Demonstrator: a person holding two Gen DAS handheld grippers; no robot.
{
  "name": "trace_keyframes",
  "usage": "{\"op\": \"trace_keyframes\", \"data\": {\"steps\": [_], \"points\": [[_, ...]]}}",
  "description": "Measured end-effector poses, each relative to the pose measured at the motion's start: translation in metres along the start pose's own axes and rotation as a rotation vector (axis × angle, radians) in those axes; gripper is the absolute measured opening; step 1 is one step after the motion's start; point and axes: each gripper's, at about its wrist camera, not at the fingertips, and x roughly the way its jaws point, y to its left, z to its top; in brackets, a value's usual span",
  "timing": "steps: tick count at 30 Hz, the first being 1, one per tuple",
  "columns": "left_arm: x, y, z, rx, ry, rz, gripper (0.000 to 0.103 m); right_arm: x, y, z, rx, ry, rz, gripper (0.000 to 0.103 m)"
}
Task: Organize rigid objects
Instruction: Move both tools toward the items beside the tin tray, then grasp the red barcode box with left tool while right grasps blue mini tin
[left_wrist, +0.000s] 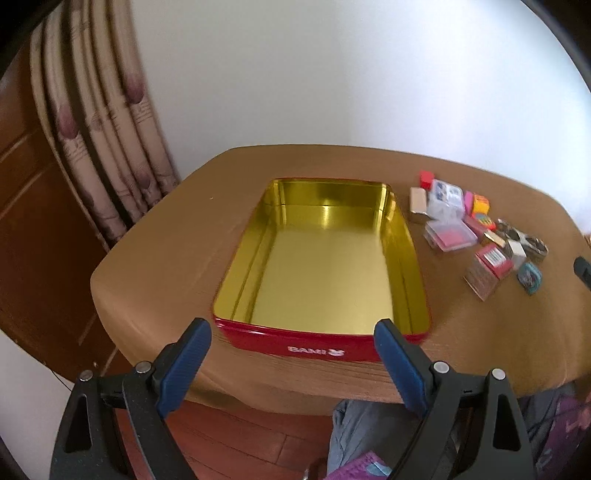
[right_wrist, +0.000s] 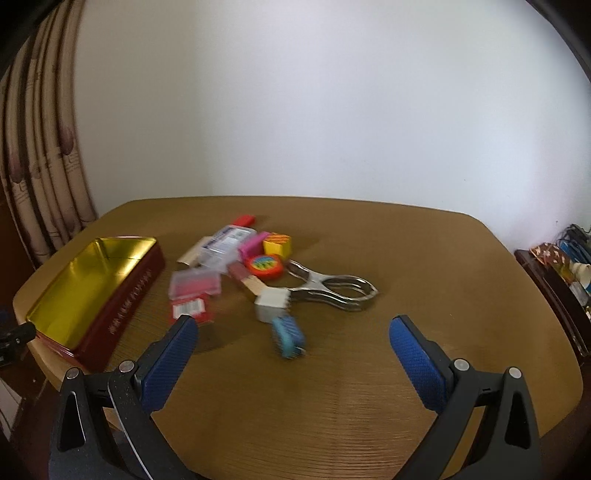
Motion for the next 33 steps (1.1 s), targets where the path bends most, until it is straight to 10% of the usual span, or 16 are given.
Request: {"op": "trace_keyframes", "data": {"steps": [18, 33], "points": [[0.025, -0.118, 0.043, 0.160, 0.190, -0.284, 0.092, 0.017, -0.059, -0.001, 0.018, 0.075, -0.017, 0.103], [0.099, -0.168, 0.088, -0.028, 0.458, -0.439, 0.092, 0.032, -0.085, -0.009, 0.091, 0.146, 0.030, 0.103]]}}
